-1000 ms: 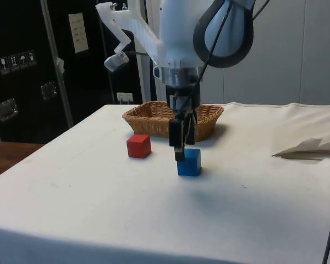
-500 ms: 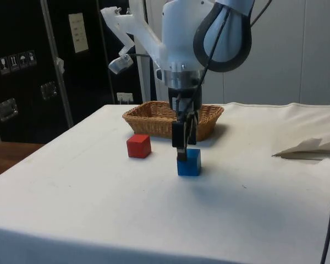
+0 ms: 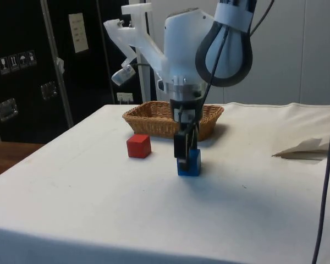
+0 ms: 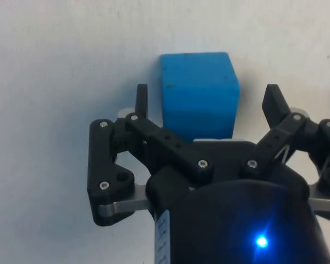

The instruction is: Place all non-red objects into the basket.

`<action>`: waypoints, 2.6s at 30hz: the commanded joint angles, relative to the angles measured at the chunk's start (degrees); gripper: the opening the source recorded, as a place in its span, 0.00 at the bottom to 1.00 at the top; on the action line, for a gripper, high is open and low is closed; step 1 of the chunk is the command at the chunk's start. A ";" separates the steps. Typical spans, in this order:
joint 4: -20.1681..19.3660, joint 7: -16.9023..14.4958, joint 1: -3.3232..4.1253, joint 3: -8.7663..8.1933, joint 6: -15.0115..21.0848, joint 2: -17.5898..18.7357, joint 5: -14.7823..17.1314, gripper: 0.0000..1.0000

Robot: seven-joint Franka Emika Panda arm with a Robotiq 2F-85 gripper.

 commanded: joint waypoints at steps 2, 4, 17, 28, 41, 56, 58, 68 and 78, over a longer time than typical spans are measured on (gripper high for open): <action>-0.06 -0.17 -0.23 0.52 0.74 0.17 0.57 1.00; -0.06 -0.23 -0.29 0.57 1.09 0.29 0.57 0.94; -0.11 -0.29 -0.34 0.57 1.38 0.40 0.57 0.03; -0.52 1.26 0.23 -0.80 -1.09 -3.15 -0.52 0.03; -0.11 2.52 -0.11 -1.55 -7.39 -10.03 -1.20 0.03; 2.35 2.01 -0.52 -2.81 -14.21 -15.58 -0.29 0.03; 2.64 1.95 -0.63 -3.04 -14.90 -16.16 -0.29 0.03; 5.56 1.03 -0.92 -4.98 -18.22 -17.19 -0.17 0.03; 9.57 -0.80 -1.09 -7.56 -22.23 -16.90 -0.40 0.03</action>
